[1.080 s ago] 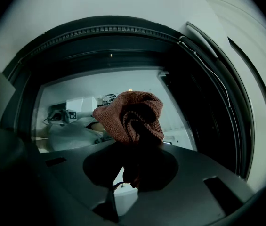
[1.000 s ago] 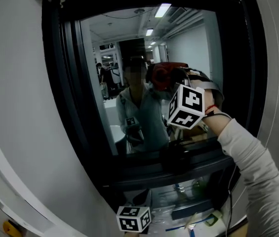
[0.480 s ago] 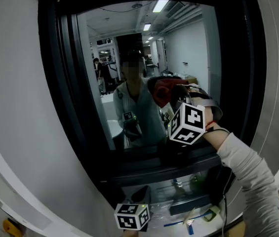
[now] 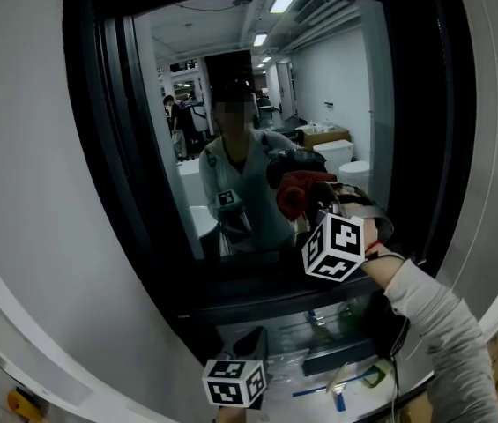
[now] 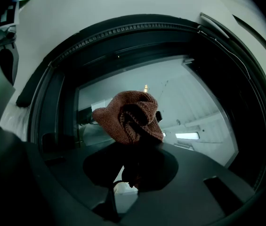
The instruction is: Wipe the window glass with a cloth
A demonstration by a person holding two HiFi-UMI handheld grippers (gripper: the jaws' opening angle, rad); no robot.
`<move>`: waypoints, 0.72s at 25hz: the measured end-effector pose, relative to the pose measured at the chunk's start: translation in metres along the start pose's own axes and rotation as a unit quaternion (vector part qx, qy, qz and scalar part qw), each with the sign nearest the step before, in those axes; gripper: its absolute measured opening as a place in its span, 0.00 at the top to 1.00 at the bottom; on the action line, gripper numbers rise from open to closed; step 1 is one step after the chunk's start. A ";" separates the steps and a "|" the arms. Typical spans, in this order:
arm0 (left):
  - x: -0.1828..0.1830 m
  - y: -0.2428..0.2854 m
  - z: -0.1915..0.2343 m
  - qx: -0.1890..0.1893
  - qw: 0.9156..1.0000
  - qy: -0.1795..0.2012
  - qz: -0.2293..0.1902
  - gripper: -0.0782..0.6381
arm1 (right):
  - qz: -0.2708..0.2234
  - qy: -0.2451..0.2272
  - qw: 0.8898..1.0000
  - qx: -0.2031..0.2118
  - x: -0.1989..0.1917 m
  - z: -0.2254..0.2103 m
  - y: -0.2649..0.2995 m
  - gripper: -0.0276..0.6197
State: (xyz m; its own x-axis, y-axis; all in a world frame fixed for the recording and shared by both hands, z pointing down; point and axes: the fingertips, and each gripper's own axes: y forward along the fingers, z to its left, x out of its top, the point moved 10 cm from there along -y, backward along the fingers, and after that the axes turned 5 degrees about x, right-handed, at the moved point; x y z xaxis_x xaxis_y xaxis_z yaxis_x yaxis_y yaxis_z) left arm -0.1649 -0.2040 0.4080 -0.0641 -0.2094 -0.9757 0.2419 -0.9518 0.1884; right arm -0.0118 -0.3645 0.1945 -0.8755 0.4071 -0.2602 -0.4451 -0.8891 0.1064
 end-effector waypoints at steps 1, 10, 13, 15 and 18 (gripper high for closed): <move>0.000 -0.001 0.000 0.000 1.000 0.000 0.000 0.88 | 0.001 0.003 1.000 0.004 -0.001 0.004 0.001 0.86; -0.003 -0.006 0.000 -0.001 1.000 0.001 0.004 0.88 | 0.017 0.017 0.999 0.048 -0.014 0.046 0.004 0.86; -0.004 -0.005 -0.002 -0.002 1.000 0.000 0.007 0.88 | 0.021 0.023 0.997 0.068 -0.019 0.060 0.007 0.86; -0.004 -0.004 -0.003 -0.003 1.000 0.000 0.009 0.88 | 0.023 0.027 0.996 0.080 -0.023 0.067 0.009 0.86; -0.003 -0.004 -0.004 -0.004 1.000 0.001 0.010 0.88 | 0.026 0.033 0.995 0.091 -0.025 0.073 0.011 0.86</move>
State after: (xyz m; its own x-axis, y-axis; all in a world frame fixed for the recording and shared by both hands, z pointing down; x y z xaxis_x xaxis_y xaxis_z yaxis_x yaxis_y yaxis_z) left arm -0.1620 -0.1991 0.4094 -0.0580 -0.2289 -0.9717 0.2512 -0.9454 0.2077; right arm -0.0088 -0.3691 0.2723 -0.8867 0.3414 -0.3119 -0.4313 -0.8538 0.2914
